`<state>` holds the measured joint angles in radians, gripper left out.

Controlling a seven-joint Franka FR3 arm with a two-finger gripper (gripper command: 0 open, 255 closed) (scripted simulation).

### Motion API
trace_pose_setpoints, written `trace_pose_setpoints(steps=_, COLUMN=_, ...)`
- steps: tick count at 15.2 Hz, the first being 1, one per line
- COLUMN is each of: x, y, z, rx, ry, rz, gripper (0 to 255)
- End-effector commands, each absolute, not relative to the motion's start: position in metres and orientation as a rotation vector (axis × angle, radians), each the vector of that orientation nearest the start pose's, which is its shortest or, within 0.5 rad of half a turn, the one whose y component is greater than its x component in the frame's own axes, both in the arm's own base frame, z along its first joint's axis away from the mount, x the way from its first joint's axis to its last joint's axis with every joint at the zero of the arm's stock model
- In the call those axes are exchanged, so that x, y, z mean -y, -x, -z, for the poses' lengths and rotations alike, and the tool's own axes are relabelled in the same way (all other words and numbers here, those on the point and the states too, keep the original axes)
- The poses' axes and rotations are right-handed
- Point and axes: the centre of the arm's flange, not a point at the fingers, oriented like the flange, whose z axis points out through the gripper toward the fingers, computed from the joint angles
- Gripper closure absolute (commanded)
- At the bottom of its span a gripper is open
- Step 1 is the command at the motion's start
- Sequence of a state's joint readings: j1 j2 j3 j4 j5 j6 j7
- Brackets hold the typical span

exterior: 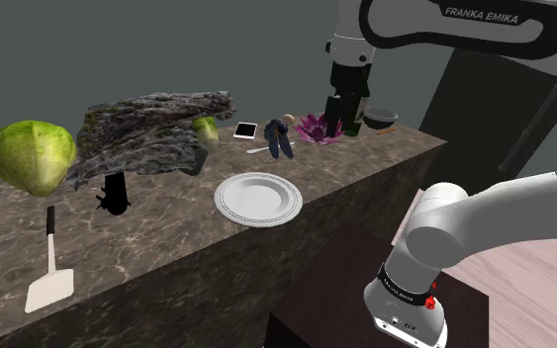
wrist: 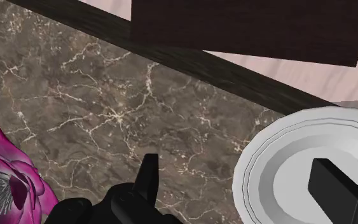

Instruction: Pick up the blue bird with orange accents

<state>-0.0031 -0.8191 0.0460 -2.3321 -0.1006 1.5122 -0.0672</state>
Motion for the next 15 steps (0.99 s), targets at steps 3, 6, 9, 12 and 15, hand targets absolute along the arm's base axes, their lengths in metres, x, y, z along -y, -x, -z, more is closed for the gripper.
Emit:
trace_pose_setpoints(steps=3, x=0.001, y=-0.32, z=-0.603, rx=0.06, ry=3.255, rz=-0.023, gripper=0)
trace_pose_setpoints(steps=6, x=0.015, y=-0.361, z=-0.597, rx=-0.068, ry=3.225, rz=-0.047, gripper=0)
trace_pose_setpoints(steps=9, x=0.032, y=-0.4, z=-0.589, rx=-0.193, ry=3.189, rz=-0.071, gripper=0)
trace_pose_setpoints(steps=12, x=0.051, y=-0.439, z=-0.581, rx=-0.316, ry=3.148, rz=-0.095, gripper=0)
trace_pose_setpoints(steps=15, x=0.074, y=-0.475, z=-0.572, rx=-0.435, ry=3.102, rz=-0.117, gripper=0)
